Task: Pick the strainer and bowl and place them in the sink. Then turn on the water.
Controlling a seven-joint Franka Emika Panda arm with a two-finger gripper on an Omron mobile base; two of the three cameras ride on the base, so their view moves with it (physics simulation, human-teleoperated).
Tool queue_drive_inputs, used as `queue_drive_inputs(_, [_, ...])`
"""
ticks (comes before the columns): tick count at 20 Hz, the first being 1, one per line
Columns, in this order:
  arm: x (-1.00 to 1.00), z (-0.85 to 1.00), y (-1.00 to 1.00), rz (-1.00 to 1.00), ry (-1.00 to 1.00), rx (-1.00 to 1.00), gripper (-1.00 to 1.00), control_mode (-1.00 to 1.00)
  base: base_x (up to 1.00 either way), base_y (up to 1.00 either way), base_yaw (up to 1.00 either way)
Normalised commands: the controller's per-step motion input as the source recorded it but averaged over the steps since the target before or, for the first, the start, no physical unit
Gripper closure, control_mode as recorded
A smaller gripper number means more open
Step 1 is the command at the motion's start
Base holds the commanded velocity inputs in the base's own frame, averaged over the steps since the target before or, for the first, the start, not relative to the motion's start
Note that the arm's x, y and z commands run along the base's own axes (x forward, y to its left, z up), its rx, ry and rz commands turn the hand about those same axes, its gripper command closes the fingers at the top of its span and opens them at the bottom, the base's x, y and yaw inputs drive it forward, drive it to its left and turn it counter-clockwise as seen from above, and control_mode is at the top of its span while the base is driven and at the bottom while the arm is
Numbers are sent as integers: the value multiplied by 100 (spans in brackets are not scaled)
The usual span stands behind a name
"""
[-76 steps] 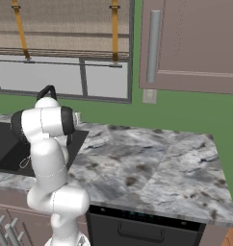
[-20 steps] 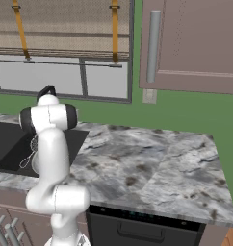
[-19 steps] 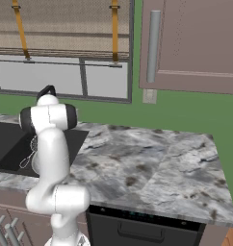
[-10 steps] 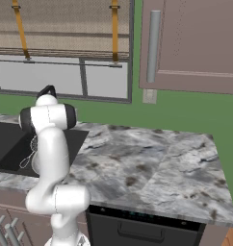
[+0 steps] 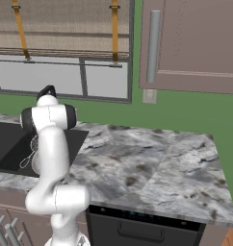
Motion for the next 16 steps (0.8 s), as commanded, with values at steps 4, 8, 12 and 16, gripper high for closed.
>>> queue_drive_inputs(4, [9, -14, 0, 0, -4, 1, -100, -100, 0, 0, 0])
queue_drive_inputs(8, [4, -22, 0, 0, -6, 0, -100, -100, 0, 0, 0])
queue_drive_inputs(12, [4, -21, 0, 0, -6, 0, -100, -100, 0, 0, 0])
queue_drive_inputs(16, [8, -21, 0, 0, -6, 0, -100, -100, 0, 0, 0])
